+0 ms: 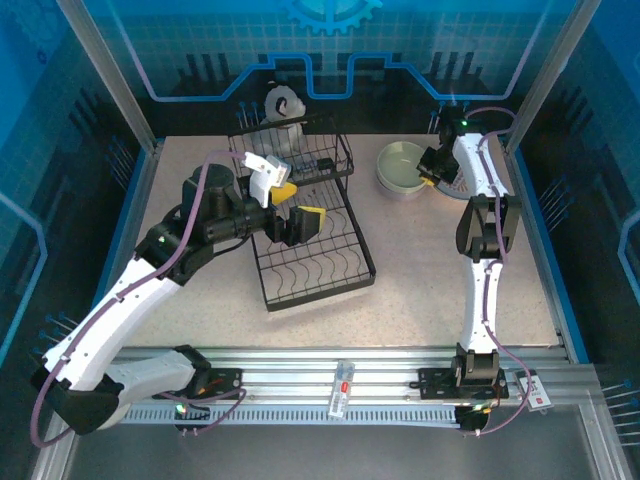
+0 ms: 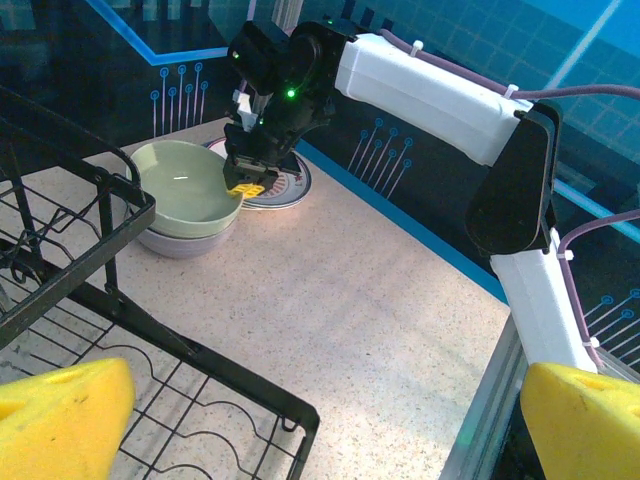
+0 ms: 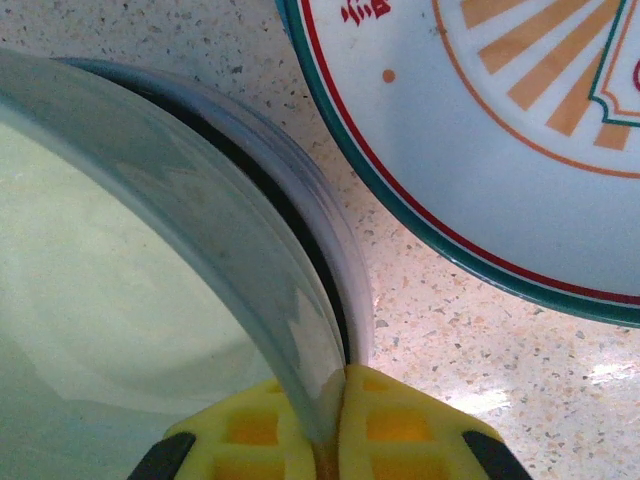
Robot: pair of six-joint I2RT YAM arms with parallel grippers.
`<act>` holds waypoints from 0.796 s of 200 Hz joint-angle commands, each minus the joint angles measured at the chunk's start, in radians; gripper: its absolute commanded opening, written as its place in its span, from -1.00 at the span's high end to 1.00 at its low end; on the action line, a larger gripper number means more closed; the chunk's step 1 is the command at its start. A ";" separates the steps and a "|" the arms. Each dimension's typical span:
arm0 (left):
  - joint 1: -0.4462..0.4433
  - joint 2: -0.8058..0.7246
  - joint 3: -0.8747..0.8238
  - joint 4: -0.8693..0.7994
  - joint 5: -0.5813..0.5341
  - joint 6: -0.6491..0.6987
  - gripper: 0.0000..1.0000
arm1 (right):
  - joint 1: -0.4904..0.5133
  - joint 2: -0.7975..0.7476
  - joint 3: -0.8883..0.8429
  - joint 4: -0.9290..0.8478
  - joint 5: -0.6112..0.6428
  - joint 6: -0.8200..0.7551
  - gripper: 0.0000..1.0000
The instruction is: Unload the mixed dishes from the dish rack
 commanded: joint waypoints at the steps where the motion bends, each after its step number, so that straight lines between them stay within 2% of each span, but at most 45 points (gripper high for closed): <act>1: 0.011 -0.010 -0.011 -0.004 -0.006 -0.021 -0.98 | -0.009 -0.009 0.056 0.029 -0.056 0.020 1.00; 37: 0.011 -0.010 -0.015 -0.004 -0.010 -0.024 -0.98 | -0.005 -0.003 0.056 0.026 -0.054 0.023 1.00; 86: 0.011 -0.012 -0.023 -0.007 -0.012 -0.029 -0.99 | -0.004 -0.003 0.056 0.024 -0.062 0.023 0.82; 133: 0.010 -0.018 -0.035 -0.007 -0.026 -0.039 -0.99 | -0.004 -0.024 0.056 0.029 -0.077 0.020 0.48; 159: 0.010 -0.021 -0.044 -0.009 -0.040 -0.045 -0.98 | -0.004 -0.039 0.051 0.029 -0.086 0.019 0.37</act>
